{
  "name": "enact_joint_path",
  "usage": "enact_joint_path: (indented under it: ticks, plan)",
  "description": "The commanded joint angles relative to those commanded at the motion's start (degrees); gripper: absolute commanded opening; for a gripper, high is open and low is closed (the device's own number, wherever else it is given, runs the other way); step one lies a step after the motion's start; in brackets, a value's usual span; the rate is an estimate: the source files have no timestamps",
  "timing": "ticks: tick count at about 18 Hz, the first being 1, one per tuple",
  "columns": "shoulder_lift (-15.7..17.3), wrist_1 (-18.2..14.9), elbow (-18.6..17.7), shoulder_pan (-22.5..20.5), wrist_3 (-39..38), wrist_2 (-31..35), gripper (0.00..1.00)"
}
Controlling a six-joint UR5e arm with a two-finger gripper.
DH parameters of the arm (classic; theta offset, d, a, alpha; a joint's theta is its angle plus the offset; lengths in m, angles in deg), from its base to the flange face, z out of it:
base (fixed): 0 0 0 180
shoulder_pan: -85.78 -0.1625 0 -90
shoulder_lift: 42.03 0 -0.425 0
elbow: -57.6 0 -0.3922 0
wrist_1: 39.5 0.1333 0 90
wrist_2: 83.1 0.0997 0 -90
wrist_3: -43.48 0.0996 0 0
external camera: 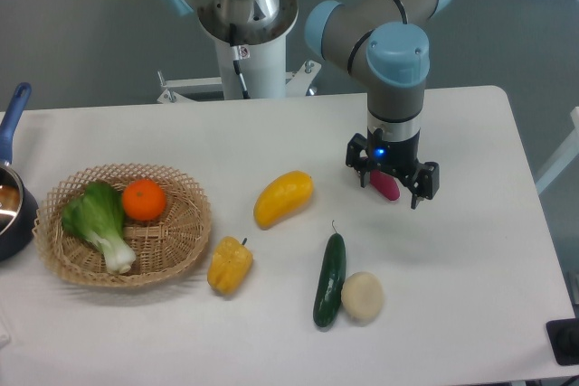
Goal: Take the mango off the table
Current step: 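Open the gripper and move it away from the purple sweet potato toward the mango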
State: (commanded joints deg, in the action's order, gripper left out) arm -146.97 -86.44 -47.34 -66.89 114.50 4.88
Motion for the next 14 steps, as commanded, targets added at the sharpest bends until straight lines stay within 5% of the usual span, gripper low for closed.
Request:
enact_joint_path:
  ticks: [14]
  plan:
    - [1.58,0.26,-4.12,0.61,-0.53,-1.32,1.00]
